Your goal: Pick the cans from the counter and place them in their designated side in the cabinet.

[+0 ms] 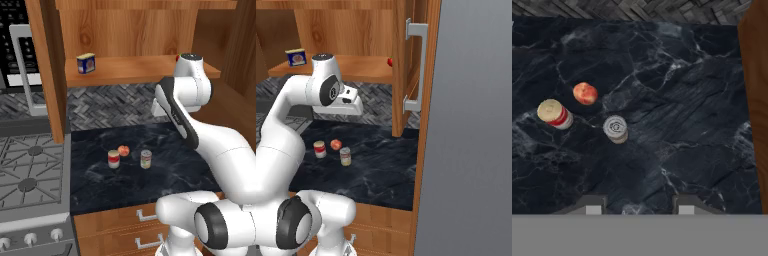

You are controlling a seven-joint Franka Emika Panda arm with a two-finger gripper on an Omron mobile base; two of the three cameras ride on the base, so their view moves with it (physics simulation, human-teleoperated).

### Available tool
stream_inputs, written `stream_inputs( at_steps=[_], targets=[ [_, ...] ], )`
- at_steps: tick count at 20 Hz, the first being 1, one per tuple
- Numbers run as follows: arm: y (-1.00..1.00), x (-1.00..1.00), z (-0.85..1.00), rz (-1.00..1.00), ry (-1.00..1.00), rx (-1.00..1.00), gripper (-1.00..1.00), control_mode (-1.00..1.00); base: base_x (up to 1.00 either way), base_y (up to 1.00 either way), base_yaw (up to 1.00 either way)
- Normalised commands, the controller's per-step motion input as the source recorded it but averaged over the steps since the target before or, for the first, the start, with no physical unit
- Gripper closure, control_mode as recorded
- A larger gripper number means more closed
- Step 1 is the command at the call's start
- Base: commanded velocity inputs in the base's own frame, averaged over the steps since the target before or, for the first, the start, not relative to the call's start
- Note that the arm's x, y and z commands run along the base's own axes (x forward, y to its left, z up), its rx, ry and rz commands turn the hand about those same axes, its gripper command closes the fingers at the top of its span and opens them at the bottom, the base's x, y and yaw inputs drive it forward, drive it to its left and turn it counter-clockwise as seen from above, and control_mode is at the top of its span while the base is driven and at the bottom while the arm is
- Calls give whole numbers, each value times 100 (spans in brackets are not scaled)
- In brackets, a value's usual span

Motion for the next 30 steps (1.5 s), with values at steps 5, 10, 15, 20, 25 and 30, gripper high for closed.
stream_inputs(
  at_steps=[5, 10, 15, 20, 25, 30],
  targets=[
    [0, -2, 0, 0, -1, 0, -100, -100, 0, 0, 0],
    [10, -11, -7, 0, 0, 0, -100, -100, 0, 0, 0],
    [8, -15, -6, 0, 0, 0, -100, -100, 0, 0, 0],
    [7, -10, -8, 0, 0, 0, -100, -100, 0, 0, 0],
    [11, 0, -17, 0, 0, 1, -100, -100, 0, 0, 0],
    [15, 0, -28, 0, 1, 3, -100, -100, 0, 0, 0]
  ],
)
